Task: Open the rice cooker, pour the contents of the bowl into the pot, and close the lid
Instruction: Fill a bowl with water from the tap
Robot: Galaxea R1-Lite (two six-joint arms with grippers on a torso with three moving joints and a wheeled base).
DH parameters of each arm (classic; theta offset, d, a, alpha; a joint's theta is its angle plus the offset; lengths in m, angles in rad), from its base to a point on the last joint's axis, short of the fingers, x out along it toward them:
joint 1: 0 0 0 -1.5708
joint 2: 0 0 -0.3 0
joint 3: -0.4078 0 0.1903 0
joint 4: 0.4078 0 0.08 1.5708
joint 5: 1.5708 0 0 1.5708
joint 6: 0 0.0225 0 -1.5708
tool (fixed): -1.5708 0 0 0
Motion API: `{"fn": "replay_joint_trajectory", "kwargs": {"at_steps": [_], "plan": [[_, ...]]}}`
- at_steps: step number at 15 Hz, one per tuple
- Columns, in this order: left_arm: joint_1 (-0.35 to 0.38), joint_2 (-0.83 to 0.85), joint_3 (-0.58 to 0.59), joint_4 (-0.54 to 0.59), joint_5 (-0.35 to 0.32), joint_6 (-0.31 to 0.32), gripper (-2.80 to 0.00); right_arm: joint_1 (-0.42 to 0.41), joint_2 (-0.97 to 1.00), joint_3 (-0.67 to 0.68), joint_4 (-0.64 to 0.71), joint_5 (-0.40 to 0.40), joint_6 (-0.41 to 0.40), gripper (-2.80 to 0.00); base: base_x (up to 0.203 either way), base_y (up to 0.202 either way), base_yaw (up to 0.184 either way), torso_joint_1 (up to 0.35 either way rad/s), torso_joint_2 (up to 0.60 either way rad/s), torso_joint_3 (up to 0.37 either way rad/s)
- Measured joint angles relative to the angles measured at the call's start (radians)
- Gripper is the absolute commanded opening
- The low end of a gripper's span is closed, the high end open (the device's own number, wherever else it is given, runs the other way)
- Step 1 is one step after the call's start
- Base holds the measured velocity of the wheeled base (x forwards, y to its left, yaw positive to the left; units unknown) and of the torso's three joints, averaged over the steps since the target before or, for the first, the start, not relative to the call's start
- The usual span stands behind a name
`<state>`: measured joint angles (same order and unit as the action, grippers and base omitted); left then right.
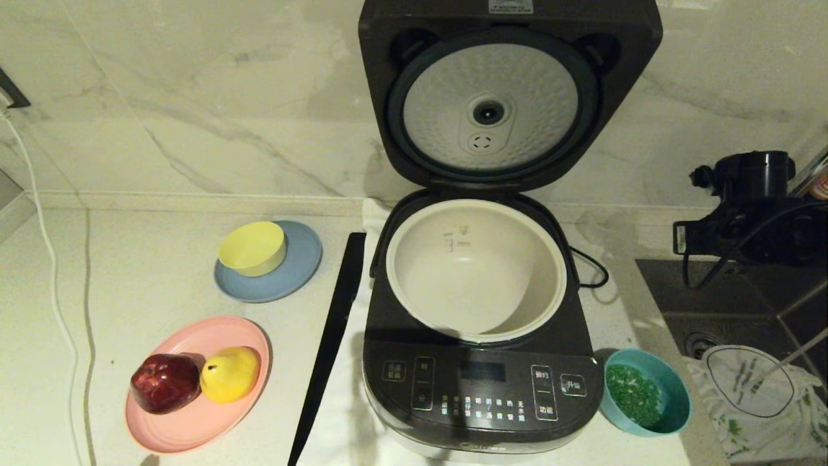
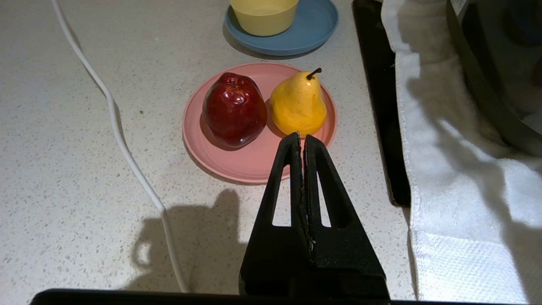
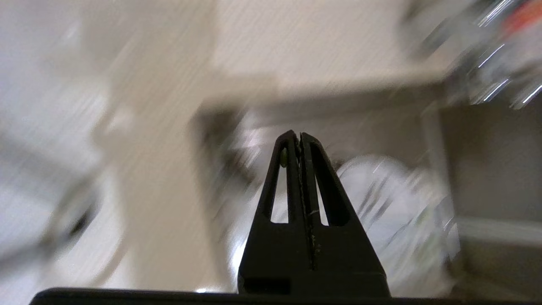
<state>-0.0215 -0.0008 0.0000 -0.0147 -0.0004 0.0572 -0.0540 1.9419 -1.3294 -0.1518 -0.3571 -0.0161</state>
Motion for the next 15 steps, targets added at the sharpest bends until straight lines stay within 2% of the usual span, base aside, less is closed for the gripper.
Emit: {"fn": "replay_joint_trajectory", "kwargs": {"at_steps": [3, 7, 8, 12, 13, 15], "plan": [[0.000, 0.000, 0.000, 0.000, 0.000, 0.000, -2.80, 0.062, -0.080, 0.028, 0.216, 0.071, 0.115, -2.80, 0.000, 0.000, 0.000, 0.000, 0.00, 0.000], [0.000, 0.000, 0.000, 0.000, 0.000, 0.000, -2.80, 0.075, -0.167, 0.006, 0.479, 0.182, 0.256, -2.80, 0.000, 0.000, 0.000, 0.000, 0.00, 0.000], [0.000, 0.000, 0.000, 0.000, 0.000, 0.000, -2.80, 0.076, -0.183, 0.015, 0.518, 0.207, 0.277, -2.80, 0.000, 0.000, 0.000, 0.000, 0.00, 0.000], [0.001, 0.000, 0.000, 0.000, 0.000, 0.000, -2.80, 0.075, -0.221, 0.112, 0.529, 0.264, 0.320, -2.80, 0.000, 0.000, 0.000, 0.000, 0.00, 0.000], [0.000, 0.000, 0.000, 0.000, 0.000, 0.000, -2.80, 0.075, -0.227, 0.140, 0.527, 0.283, 0.327, 0.00, 0.000, 0.000, 0.000, 0.000, 0.00, 0.000], [0.000, 0.000, 0.000, 0.000, 0.000, 0.000, -2.80, 0.073, -0.235, 0.176, 0.520, 0.306, 0.340, 0.00, 0.000, 0.000, 0.000, 0.000, 0.00, 0.000]]}}
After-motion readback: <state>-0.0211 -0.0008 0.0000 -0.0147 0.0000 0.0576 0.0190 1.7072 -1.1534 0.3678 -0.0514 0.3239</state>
